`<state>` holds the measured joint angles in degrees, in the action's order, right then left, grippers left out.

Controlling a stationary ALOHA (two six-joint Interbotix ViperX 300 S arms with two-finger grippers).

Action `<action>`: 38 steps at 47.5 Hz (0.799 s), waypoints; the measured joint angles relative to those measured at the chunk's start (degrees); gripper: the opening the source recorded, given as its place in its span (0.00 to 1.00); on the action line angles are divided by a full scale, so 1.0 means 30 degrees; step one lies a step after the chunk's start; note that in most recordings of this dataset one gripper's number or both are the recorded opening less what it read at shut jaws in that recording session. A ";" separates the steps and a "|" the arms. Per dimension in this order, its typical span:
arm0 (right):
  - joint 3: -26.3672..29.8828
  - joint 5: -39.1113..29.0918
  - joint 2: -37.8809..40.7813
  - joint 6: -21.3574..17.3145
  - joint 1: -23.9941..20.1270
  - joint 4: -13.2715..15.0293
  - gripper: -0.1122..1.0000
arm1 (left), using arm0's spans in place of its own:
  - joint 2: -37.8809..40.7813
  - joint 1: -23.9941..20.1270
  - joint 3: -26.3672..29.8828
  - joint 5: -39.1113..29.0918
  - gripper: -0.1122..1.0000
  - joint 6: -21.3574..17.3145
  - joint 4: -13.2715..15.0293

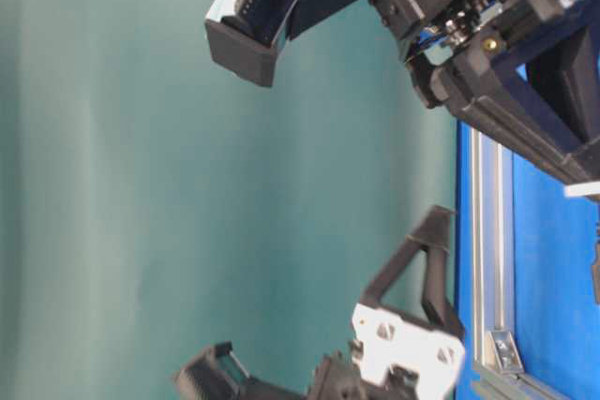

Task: Insert the wire through the string loop located in the center.
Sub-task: 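Move the open left gripper to the plug emerging past the loop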

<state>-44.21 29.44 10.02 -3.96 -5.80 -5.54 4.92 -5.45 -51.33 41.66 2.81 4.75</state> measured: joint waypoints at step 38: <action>0.0000 -0.0029 0.0000 0.0029 0.0000 0.0029 0.08 | -0.0557 0.4102 -0.0674 -0.1113 0.13 0.1348 0.0029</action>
<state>-44.21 29.36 10.02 -3.87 -5.80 -5.45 3.25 6.86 -53.35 38.32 6.86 4.83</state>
